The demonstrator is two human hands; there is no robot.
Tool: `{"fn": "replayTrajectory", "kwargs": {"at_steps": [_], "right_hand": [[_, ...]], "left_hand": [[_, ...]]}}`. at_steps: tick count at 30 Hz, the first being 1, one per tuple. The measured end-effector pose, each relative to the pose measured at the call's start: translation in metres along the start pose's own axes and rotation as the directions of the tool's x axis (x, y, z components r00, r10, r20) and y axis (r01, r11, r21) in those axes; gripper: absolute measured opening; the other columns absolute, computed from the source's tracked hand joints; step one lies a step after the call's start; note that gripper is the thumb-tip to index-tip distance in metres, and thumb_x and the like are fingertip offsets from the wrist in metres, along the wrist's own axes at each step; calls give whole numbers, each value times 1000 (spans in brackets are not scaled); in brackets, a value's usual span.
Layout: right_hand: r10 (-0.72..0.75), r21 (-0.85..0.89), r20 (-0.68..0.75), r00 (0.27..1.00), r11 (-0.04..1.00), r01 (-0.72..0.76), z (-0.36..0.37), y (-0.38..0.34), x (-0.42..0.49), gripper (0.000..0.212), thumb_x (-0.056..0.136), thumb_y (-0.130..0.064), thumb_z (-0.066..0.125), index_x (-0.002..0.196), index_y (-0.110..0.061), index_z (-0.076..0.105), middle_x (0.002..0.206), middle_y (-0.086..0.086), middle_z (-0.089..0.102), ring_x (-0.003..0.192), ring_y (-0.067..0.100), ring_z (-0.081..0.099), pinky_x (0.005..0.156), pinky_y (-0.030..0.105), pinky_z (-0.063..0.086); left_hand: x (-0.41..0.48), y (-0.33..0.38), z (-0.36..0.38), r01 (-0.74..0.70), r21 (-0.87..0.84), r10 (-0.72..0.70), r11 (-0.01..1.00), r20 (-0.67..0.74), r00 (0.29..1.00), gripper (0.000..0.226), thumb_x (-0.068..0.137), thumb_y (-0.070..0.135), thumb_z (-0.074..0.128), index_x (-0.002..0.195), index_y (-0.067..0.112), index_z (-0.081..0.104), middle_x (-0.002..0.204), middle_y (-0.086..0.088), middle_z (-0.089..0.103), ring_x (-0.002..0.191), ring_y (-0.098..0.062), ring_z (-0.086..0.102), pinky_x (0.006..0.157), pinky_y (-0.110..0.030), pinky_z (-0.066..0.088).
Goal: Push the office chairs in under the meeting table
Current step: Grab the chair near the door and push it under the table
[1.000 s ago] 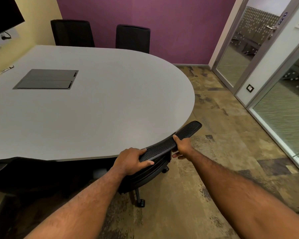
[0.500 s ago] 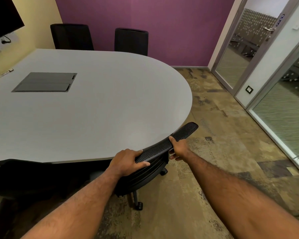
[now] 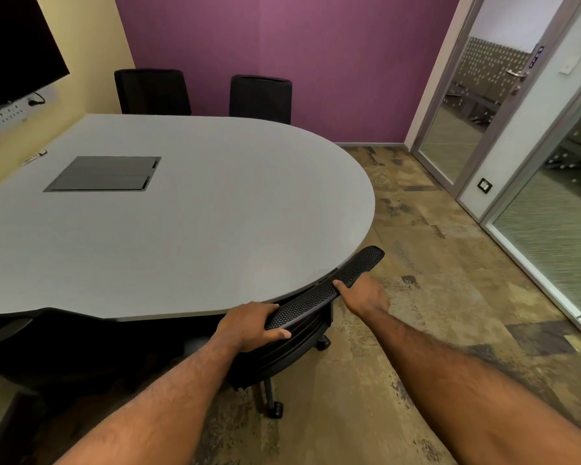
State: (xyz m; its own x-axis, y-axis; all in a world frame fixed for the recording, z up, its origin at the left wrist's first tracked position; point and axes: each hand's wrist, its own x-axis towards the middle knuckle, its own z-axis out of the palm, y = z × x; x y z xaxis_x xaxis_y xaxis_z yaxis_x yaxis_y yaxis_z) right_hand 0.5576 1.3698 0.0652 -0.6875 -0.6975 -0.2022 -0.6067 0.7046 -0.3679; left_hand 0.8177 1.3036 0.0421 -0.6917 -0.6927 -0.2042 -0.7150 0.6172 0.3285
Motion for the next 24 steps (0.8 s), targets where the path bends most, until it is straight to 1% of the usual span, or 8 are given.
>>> {"fn": "replayTrajectory", "kwargs": {"at_steps": [3,6,10,14,16,19,21,24], "right_hand": [[-117,-249,-120,986,965,84,-8,-7,-11,66,92,-60,57,131,-7,50,129,14,57,119,31,54,92,43,52],[-341,-387,-80,937,876,286,-12,-20,-14,58,94,-54,54,131,-10,48,129,12,53,117,29,51,91,42,48],[-539,-402,13,842,768,498,-13,-52,-20,54,94,-52,55,132,-15,51,127,8,56,115,28,53,96,43,43],[-641,-275,104,760,716,641,-15,-89,-24,57,93,-50,61,137,-15,50,136,7,52,122,26,49,106,39,38],[-690,-286,99,717,670,685,-19,-108,-27,61,93,-50,61,142,-16,46,145,6,49,132,25,45,115,39,28],[-752,-336,85,654,596,729,-31,-135,-31,69,96,-51,57,153,-16,35,159,6,35,147,24,28,124,42,10],[-783,-386,61,619,553,738,-44,-153,-30,73,98,-52,53,157,-17,27,165,6,24,152,23,19,125,43,5],[-824,-428,5,567,511,746,-72,-185,-27,76,99,-55,49,159,-18,21,168,6,16,155,24,12,126,44,3]], "left_hand": [[-9,-9,-9,12,42,-14,999,45,999,91,77,86,48,148,28,43,143,1,57,127,-20,55,102,-39,47],[-17,-21,-23,26,101,-33,995,76,997,90,77,85,50,149,30,42,144,1,56,128,-21,54,103,-40,47],[-30,-41,-47,81,158,-87,984,34,996,84,83,79,51,150,30,40,148,1,52,134,-21,50,107,-39,43],[-52,-80,-85,124,235,-119,964,-34,992,75,91,70,49,152,28,36,154,3,46,140,-19,43,112,-36,38],[-66,-106,-110,180,285,-161,941,-92,983,72,93,67,48,152,28,36,153,4,46,140,-18,43,111,-36,39],[-85,-137,-149,273,327,-218,905,-194,957,70,94,64,49,152,26,36,151,2,47,138,-20,43,109,-37,39],[-97,-155,-177,309,348,-210,885,-295,932,71,94,62,50,152,24,36,152,-2,45,140,-21,41,111,-37,38],[-110,-171,-221,348,366,-169,863,-441,882,74,92,60,56,152,19,38,156,-8,40,143,-25,38,115,-40,33]]}}
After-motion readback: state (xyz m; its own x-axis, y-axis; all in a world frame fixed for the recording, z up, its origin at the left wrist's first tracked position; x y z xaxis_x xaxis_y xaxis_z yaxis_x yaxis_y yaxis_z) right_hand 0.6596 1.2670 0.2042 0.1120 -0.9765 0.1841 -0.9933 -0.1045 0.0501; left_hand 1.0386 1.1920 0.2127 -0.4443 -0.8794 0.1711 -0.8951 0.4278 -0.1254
